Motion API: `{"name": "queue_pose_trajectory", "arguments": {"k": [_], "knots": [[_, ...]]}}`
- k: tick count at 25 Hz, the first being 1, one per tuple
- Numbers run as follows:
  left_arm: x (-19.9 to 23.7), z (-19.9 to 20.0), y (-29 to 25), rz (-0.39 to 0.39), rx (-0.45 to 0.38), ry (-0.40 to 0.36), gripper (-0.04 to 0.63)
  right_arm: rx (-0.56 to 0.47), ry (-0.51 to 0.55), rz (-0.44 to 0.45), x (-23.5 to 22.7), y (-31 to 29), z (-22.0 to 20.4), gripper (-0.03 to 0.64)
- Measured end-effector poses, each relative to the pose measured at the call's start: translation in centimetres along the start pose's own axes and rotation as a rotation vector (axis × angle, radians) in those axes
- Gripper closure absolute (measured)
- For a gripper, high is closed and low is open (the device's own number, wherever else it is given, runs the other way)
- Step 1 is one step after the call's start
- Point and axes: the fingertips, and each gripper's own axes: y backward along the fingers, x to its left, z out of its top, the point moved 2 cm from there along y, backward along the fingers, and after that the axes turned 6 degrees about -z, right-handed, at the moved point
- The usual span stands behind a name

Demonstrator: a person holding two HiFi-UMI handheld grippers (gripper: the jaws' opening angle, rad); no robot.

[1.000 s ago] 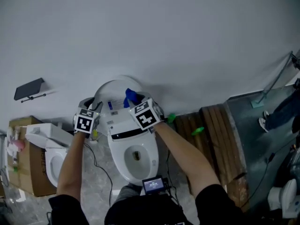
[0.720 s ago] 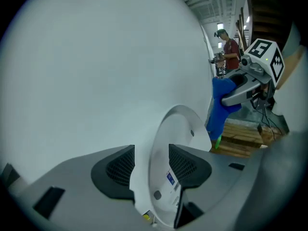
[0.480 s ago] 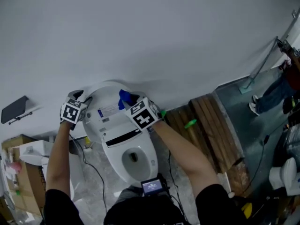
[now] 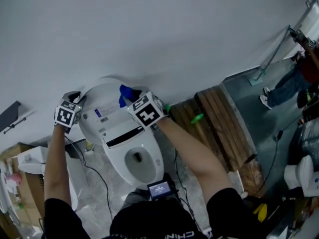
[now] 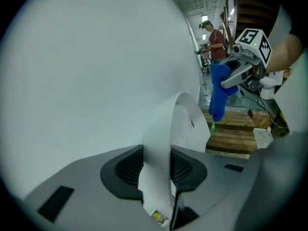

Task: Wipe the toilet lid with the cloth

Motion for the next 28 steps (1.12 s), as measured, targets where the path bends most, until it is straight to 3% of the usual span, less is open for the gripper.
{"name": "queue_pose_trajectory", "arguments": {"k": [6,15,23,28], "knots": [[-3.0,0.0,1.7,0.006,0.029,-0.022,0.466,-0.005,-0.024,0.032,-0.6,2.1,-1.4,0.526],[-11.4,-1.1,5.5,-0.005,0.097,-0.090,0.454,0.004,-0.014,0.119,-0.7,6.7,-4.7,0.526],[-19.8,-3.4,8.5,0.068,0.131,-0.176,0.438,0.030,0.034,0.223,1.7,10.0,-8.6,0.526],[-24.9,-5.4,10.0,0.108,0.153,-0.219,0.421,0.075,0.040,0.238,4.9,11.1,-11.9,0.526]]}}
